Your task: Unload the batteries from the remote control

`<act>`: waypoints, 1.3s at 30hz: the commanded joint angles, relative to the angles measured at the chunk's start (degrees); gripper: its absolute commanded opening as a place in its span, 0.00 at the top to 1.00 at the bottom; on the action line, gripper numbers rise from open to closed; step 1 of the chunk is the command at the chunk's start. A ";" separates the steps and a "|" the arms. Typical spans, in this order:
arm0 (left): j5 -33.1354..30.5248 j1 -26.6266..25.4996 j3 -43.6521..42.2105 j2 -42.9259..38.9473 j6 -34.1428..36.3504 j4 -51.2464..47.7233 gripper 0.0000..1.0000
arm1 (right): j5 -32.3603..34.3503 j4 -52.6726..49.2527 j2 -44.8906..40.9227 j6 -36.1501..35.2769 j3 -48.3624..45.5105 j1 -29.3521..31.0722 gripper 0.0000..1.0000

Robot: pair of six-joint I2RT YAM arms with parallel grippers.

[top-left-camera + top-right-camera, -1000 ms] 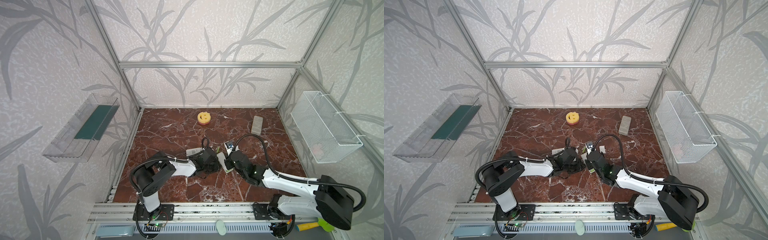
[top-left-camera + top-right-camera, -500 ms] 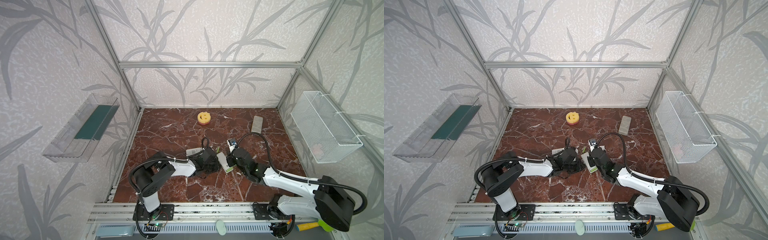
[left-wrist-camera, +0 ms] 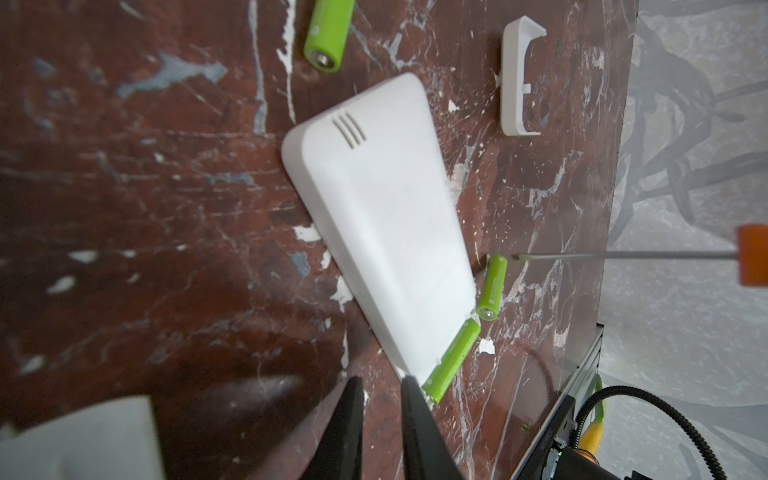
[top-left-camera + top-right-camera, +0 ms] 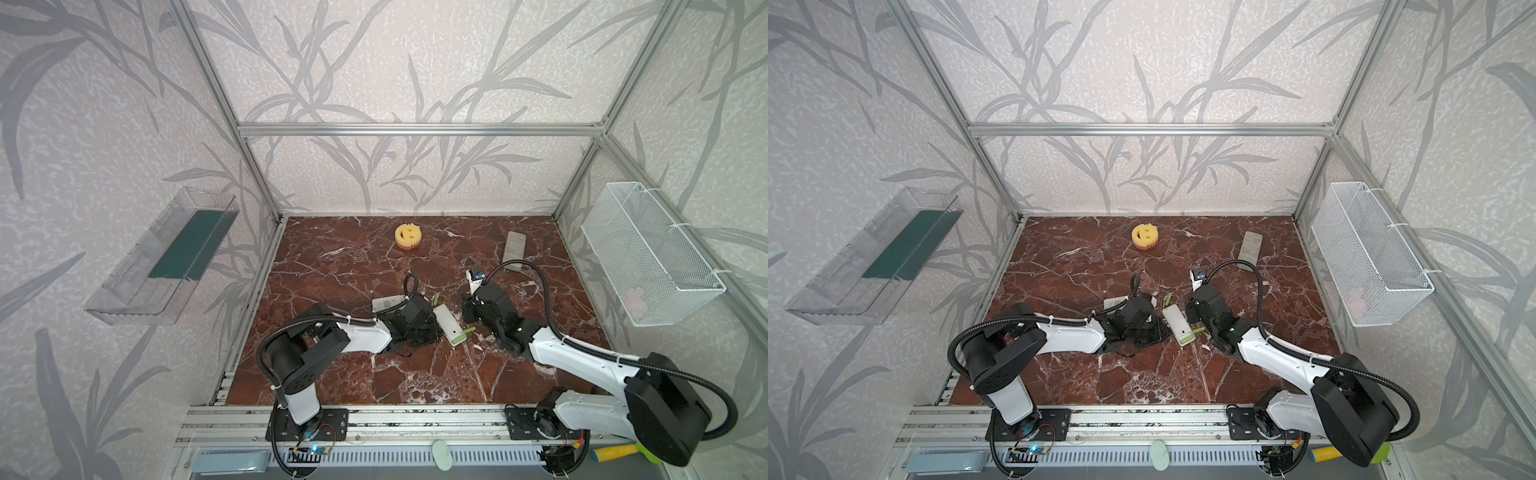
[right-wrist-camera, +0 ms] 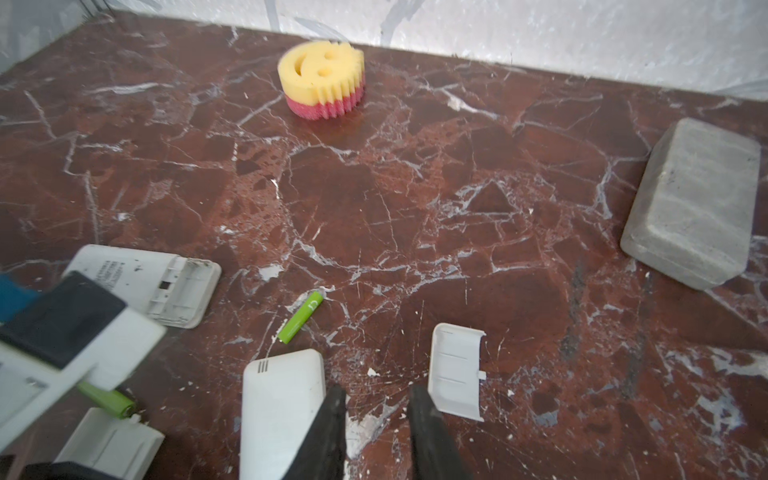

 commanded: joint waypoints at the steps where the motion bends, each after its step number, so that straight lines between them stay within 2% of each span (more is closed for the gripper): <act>1: -0.45 0.21 1.05 -0.55 1.06 -0.96 0.80 | -3.29 0.56 2.41 0.87 3.26 -0.39 1.00; 6: -1.49 0.15 0.93 -2.02 2.18 -2.77 0.80 | -4.25 -2.31 -2.82 2.15 2.09 -0.38 1.00; 12: -1.08 0.18 1.70 -1.21 2.86 -2.72 0.80 | -2.23 -10.97 -12.30 1.67 2.55 -0.34 1.00; 16: -0.46 0.18 1.78 -0.75 2.37 -1.79 0.80 | -2.40 -14.20 -14.93 2.58 0.71 -0.39 1.00; 24: -0.90 0.18 1.28 -1.59 2.47 -2.25 0.80 | -3.37 -7.99 -13.24 6.70 -5.35 -0.39 1.00; 32: -1.25 0.05 1.28 -2.14 2.65 -2.42 0.80 | -3.88 -0.41 -4.61 6.90 -5.17 -0.37 1.00; 39: -1.60 0.11 1.50 -2.84 3.10 -3.44 0.80 | -2.92 2.21 -1.39 5.24 -4.04 -0.34 1.00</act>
